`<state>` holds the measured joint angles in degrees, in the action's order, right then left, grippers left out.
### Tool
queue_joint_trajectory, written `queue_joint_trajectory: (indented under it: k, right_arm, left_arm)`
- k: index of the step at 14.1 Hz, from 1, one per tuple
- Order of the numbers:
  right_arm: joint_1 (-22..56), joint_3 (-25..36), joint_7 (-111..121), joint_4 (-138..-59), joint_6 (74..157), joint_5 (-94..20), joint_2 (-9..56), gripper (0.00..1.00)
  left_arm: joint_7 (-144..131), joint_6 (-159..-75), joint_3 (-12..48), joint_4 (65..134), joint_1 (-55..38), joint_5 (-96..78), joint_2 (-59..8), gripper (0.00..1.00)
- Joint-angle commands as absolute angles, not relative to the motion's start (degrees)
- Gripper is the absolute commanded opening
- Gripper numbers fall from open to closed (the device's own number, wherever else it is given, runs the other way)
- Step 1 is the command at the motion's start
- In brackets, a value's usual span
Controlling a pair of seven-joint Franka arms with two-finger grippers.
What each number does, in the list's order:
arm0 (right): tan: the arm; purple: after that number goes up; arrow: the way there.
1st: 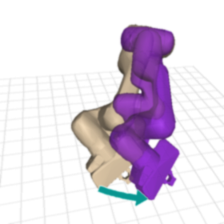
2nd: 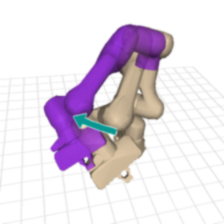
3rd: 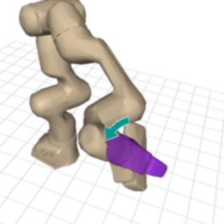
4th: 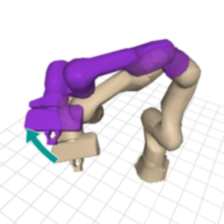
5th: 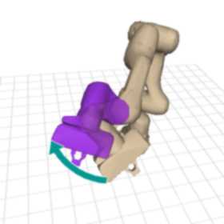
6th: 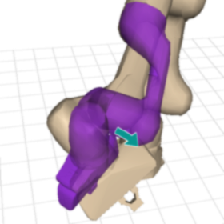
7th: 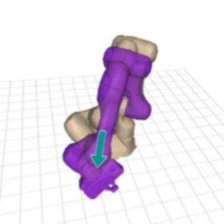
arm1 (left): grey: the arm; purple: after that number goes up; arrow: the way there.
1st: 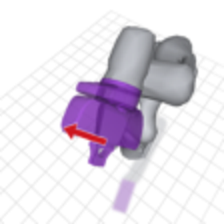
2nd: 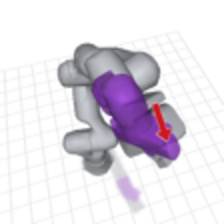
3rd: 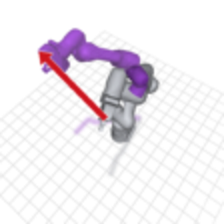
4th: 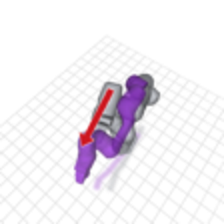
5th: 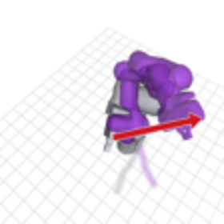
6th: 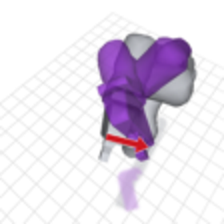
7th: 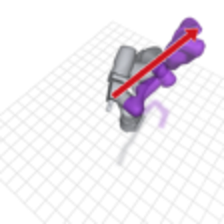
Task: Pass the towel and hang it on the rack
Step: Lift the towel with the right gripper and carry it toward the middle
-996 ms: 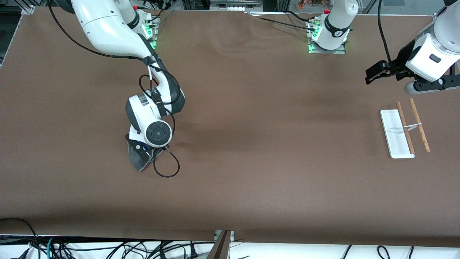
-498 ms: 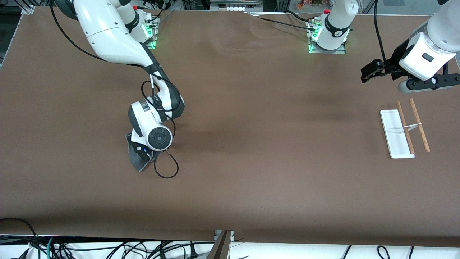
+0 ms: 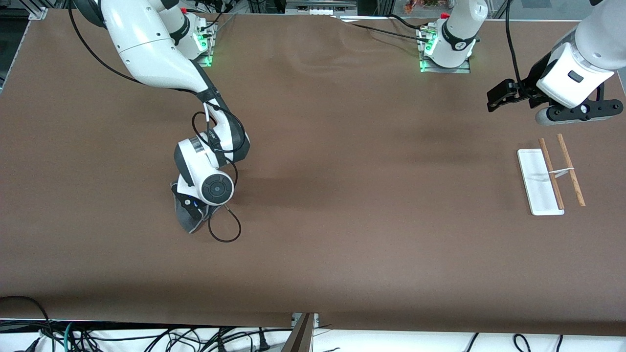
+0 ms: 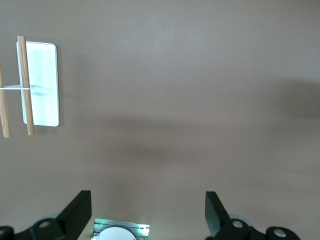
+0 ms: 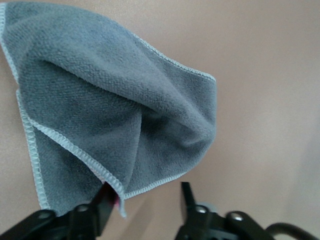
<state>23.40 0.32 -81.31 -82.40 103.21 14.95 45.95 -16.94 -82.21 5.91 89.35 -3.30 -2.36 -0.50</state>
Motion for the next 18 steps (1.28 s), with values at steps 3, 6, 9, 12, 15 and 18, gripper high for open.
queue_joint_trajectory:
  k: [3,6,9,12,15,18]
  right_arm:
    - [23.7,0.1,-81.7,-83.3,103.0,16.3,45.1,0.1]
    - [23.7,0.1,-81.1,-83.4,102.9,16.3,45.3,0.0]
    - [23.7,-0.2,-79.6,-82.9,102.9,16.1,45.1,0.0]
    - [23.7,-3.7,-75.7,-78.8,99.8,15.8,43.0,0.0]
    - [23.6,-9.5,-71.5,-69.0,94.6,15.3,42.8,0.0]
    - [23.1,-17.2,-71.5,-67.1,93.7,15.2,40.5,0.0]
  left_arm:
    - [-16.7,-81.4,6.8,87.8,-3.3,-3.6,-1.0,1.0]
    - [-16.5,-81.6,6.9,87.8,-3.3,-2.8,-0.9,1.0]
    - [-17.0,-82.0,8.3,87.6,-3.3,-2.9,-0.6,1.0]
    - [-17.4,-81.0,8.3,88.2,-2.0,-2.9,-0.4,1.0]
    - [-17.3,-79.7,8.2,89.0,-0.1,-2.9,-0.4,1.0]
    - [-17.1,-80.1,8.3,91.0,1.5,-2.9,0.0,1.0]
